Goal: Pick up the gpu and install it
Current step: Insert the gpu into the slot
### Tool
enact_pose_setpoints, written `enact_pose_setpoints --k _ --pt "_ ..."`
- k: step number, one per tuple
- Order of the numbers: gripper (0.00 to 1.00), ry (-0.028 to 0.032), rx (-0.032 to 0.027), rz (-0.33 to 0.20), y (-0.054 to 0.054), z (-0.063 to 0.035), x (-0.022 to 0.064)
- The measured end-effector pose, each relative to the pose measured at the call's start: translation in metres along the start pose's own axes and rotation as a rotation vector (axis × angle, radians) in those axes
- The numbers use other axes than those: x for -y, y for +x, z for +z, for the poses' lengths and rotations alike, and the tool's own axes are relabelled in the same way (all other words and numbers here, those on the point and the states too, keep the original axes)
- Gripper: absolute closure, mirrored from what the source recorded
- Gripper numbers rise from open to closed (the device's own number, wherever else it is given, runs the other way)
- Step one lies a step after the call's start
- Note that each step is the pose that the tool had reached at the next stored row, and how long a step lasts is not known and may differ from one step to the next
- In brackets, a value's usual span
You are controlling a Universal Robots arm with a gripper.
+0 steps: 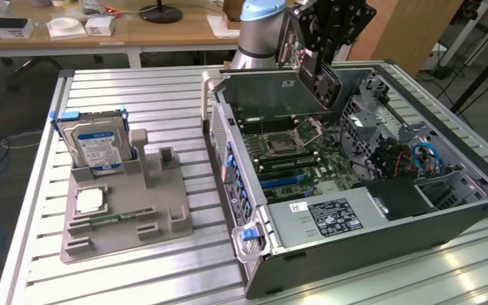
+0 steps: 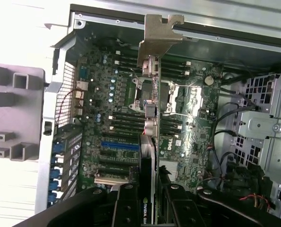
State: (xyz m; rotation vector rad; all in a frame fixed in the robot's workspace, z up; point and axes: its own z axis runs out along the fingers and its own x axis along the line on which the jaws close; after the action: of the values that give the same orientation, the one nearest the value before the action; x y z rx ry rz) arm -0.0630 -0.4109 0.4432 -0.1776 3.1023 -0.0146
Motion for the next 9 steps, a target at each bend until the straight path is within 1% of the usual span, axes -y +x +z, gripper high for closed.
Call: enact_pose_setpoints --k 9 --pt "0.74 -0.0019 0.0006 -0.057 0.0000 0.0000 0.0000"
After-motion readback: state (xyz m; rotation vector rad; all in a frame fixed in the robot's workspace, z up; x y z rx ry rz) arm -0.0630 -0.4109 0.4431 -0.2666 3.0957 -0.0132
